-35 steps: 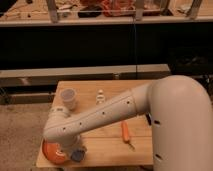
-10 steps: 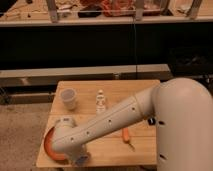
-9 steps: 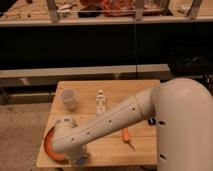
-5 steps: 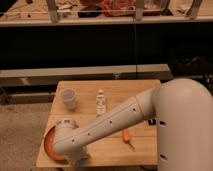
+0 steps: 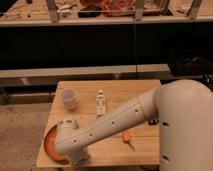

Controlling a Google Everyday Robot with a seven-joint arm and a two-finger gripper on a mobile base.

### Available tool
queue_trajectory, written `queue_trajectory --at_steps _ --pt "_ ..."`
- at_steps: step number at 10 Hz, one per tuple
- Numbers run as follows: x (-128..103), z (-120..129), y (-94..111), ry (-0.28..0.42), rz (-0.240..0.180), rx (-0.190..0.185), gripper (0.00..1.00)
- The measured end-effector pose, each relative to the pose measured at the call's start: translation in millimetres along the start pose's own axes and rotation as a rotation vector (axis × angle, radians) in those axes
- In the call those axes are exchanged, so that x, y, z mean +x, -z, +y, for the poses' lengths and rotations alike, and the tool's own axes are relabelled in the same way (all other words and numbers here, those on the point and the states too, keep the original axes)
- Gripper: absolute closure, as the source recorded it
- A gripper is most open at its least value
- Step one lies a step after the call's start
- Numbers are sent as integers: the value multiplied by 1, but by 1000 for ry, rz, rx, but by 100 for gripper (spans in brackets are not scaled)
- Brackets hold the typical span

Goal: Place the white sponge in the ceramic bowl

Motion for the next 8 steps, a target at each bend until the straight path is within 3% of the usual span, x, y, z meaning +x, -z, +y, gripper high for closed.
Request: queue_trajectory --at_steps 4,8 --pt "-1 0 1 -8 4 18 86" --pt "-1 2 2 -15 9 34 96"
